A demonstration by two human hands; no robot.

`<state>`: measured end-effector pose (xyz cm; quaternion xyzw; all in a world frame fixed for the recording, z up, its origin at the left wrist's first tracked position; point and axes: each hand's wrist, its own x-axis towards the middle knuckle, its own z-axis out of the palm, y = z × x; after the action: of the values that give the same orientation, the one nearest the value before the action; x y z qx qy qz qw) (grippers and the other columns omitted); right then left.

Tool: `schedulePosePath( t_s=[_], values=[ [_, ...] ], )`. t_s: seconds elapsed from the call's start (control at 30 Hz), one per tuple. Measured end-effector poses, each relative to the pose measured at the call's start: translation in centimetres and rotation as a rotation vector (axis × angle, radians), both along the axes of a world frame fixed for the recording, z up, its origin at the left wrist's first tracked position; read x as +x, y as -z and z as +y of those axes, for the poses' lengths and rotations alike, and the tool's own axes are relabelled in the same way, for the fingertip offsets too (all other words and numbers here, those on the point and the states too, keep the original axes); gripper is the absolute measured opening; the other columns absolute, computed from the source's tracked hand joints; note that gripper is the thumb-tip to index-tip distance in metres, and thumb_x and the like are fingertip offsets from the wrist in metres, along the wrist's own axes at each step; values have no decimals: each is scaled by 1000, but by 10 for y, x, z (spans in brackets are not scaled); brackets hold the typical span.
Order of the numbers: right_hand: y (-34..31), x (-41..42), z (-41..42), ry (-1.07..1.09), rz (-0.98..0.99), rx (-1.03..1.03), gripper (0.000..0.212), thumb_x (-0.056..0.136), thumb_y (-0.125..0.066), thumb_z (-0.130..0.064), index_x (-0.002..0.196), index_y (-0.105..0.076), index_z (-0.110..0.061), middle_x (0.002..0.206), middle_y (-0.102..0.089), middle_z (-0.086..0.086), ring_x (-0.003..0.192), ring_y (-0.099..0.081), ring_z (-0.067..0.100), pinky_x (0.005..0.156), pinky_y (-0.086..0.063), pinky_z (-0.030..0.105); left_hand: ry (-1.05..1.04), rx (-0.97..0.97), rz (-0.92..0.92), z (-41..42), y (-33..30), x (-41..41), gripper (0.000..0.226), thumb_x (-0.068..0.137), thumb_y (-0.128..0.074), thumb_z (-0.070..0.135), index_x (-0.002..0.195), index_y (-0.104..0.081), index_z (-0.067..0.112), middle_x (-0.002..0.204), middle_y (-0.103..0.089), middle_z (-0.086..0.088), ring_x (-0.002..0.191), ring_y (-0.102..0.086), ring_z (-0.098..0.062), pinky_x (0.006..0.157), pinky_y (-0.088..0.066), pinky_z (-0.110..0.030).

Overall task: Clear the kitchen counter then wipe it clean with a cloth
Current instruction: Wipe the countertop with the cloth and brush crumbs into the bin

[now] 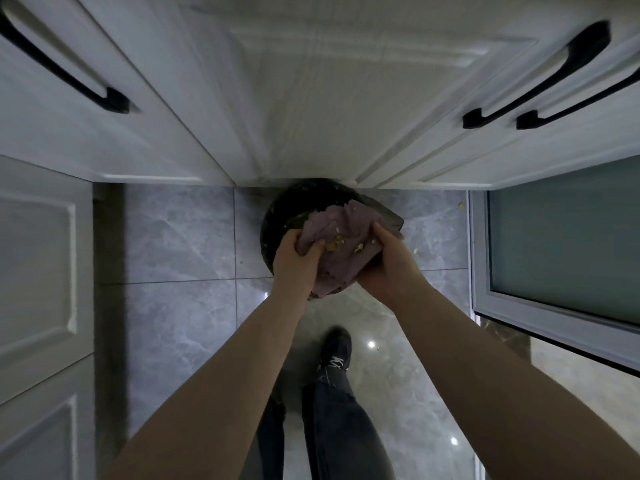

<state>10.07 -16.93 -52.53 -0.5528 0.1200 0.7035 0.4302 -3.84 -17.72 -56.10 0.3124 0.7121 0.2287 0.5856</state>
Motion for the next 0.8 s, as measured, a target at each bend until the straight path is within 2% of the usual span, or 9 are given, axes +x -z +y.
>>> schedulePosePath(
  t_s=[0.07,0.13,0.23,0.3,0.37,0.47,0.6,0.7,0.8],
  values=[
    [1,1,0,24,10,-18,47,106,-34,-39,136,-54,-9,129,-64,17,122,-60,29,108,-43,42,34,3,112,3,7,2,53,87,-62,38,133,-50,18,129,-57,-5,117,-55,-21,101,-47,-39],
    [9,-1,-1,2,4,6,48,104,-34,-41,143,-48,-15,139,-58,13,127,-57,27,107,-44,41,232,215,256,5,6,13,62,92,-52,43,148,-38,21,156,-35,-8,144,-29,-26,119,-23,-44],
    [16,-4,-2,-33,5,48,57,96,-55,-41,149,-41,-25,147,-50,2,134,-50,20,112,-38,37,571,475,17,2,-1,38,55,101,-37,39,153,-27,24,162,-19,5,149,-9,-7,121,-6,-31],
    [10,-7,-2,-20,3,27,56,98,-52,-43,149,-41,-22,128,-61,-1,118,-58,15,107,-41,34,605,269,-22,-3,13,39,64,97,-25,57,153,-26,27,162,-19,8,150,-10,-8,123,-10,-41],
    [9,-9,-5,72,3,-80,52,102,-41,-46,141,-49,-12,124,-64,8,111,-61,23,100,-45,39,580,18,157,-3,24,34,77,90,-11,67,155,-22,26,164,-13,3,152,-4,-21,121,-3,-55],
    [11,-13,-8,94,-82,-99,52,102,-35,-47,142,-49,-16,141,-57,5,132,-51,26,107,-40,36,717,244,213,-2,12,43,66,96,-10,55,156,-14,27,164,-9,1,151,-4,-25,121,-8,-49],
    [0,-10,-11,165,57,-147,55,105,-30,-47,131,-55,-7,122,-67,17,116,-60,31,92,-47,42,669,-131,237,4,19,38,63,101,-34,45,155,-10,24,164,-6,-5,149,-3,-40,117,-11,-60],
    [0,-29,-12,-192,-45,-131,50,107,-25,-38,147,-43,-13,147,-49,16,134,-47,30,110,-37,45,685,105,106,3,7,45,61,100,-20,50,155,-13,28,164,-10,-1,151,-5,-29,119,-9,-49],
    [-14,-25,-20,-32,35,-75,52,106,-27,-41,135,-53,-8,138,-56,19,126,-53,32,107,-38,47,605,-149,127,7,10,44,68,96,-10,62,155,-13,29,163,-16,1,150,-11,-30,119,-7,-53]
  ],
)
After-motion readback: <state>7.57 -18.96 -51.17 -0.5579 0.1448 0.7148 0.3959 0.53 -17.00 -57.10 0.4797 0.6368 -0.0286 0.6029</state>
